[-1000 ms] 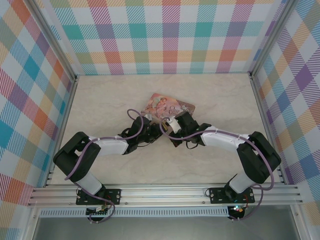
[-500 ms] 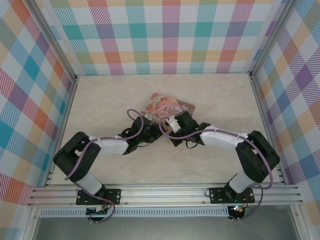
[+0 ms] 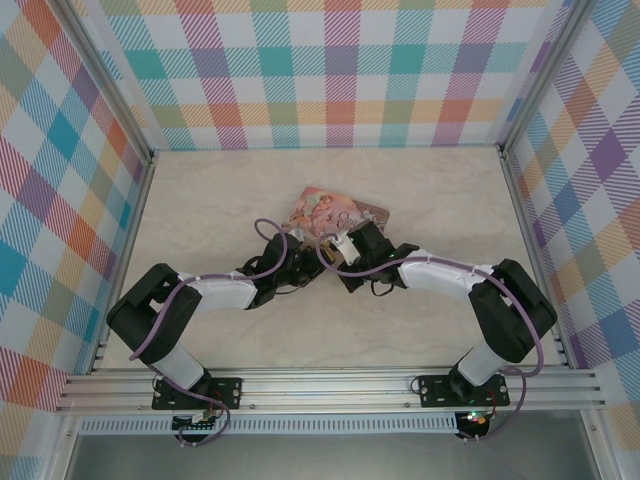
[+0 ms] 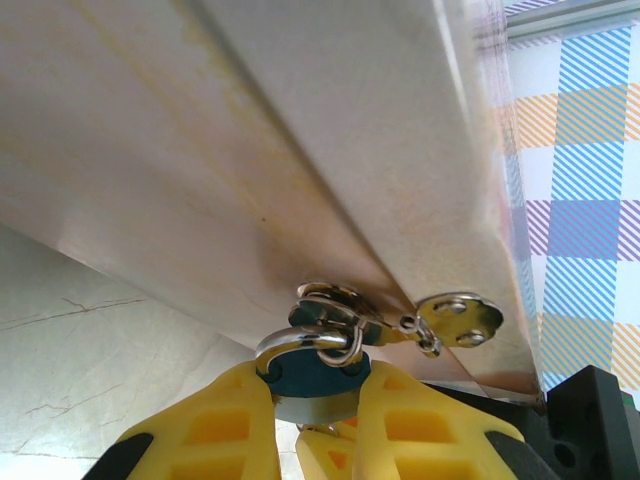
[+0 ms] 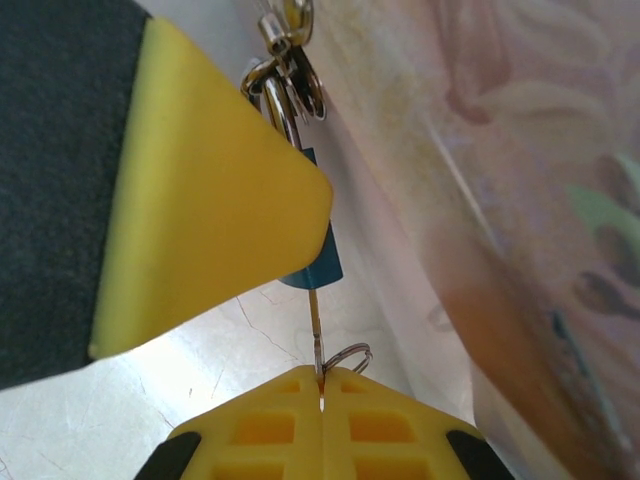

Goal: Unlock the padlock with the key

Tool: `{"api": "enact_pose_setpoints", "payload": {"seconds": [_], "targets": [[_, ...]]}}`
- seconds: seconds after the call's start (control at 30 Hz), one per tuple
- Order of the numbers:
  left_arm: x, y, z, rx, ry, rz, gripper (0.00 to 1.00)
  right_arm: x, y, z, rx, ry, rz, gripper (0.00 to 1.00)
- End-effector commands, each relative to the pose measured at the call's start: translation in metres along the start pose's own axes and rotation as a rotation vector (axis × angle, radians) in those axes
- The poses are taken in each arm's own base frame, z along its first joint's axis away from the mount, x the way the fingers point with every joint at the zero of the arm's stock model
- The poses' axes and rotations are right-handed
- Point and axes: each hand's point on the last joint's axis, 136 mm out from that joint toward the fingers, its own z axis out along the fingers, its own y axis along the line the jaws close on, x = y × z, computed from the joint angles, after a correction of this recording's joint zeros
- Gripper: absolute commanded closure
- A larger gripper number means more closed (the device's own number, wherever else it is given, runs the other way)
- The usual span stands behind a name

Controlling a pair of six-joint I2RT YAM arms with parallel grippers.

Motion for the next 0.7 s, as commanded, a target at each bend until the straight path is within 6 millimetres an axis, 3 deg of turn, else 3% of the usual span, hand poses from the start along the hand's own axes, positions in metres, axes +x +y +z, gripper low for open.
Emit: {"api": "enact_pose_setpoints", "payload": {"seconds": [0.0,0.33,0.67], "targets": [[0.003,-0.033,-0.004,0.104,0.006,0.042,0.98,-0.013,0.003,0.001,-0.025,-0.022,-0.019,0.95],[0.005,-0.036,-0.004,0.114,0.013,0.045,0.99,-0.02,0.008,0.002,-0.054,-0.037,-0.008,0.96],[0.007,-0.031,-0.004,0.102,0.018,0.046,0.99,-0.044,0.01,-0.016,-0.108,-0.14,0.051,0.95]]}}
